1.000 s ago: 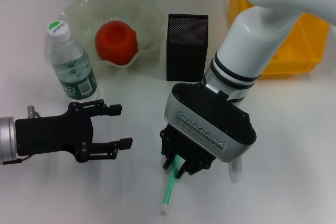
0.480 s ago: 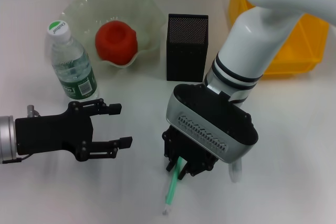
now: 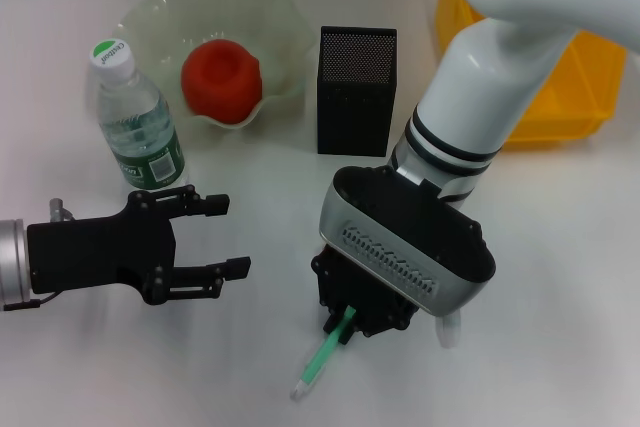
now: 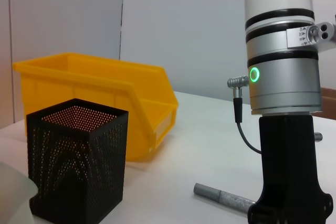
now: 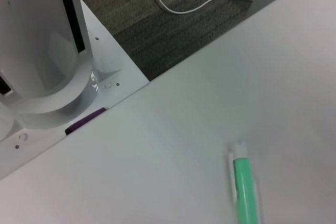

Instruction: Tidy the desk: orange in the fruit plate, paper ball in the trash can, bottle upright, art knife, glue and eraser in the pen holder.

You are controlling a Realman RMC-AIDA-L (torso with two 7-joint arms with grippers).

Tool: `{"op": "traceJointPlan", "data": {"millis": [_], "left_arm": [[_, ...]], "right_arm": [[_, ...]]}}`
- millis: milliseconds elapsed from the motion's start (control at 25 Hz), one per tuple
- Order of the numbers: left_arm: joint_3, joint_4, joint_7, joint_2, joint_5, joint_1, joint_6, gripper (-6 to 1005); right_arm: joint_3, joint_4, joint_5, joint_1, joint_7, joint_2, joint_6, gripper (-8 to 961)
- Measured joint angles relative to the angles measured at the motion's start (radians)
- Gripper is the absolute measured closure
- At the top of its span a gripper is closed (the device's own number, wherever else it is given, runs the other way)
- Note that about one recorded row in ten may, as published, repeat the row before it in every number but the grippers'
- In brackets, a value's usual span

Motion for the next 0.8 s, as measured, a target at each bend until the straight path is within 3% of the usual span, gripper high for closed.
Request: {"op": "traceJointPlan", "data": {"millis": [120, 480, 800], "left_arm": [[-0.001, 0.000, 0.000, 0.000, 0.000, 0.002, 0.000, 200], [-0.016, 0.000, 0.005, 0.001, -0.001, 0.010, -0.003, 201], [-0.039, 0.000, 0.004, 0.004, 0.000, 0.011, -0.003, 202]], "right_arm": [[0.000, -0.003, 0.000, -0.003, 0.000, 0.000, -0.001, 842], [0.032, -0.110, -0.022, -0.081, -0.001, -0.009, -0.053, 871], [0.274, -0.181, -0.131, -0.149, -0.006, -0.013, -0.189, 872]]}}
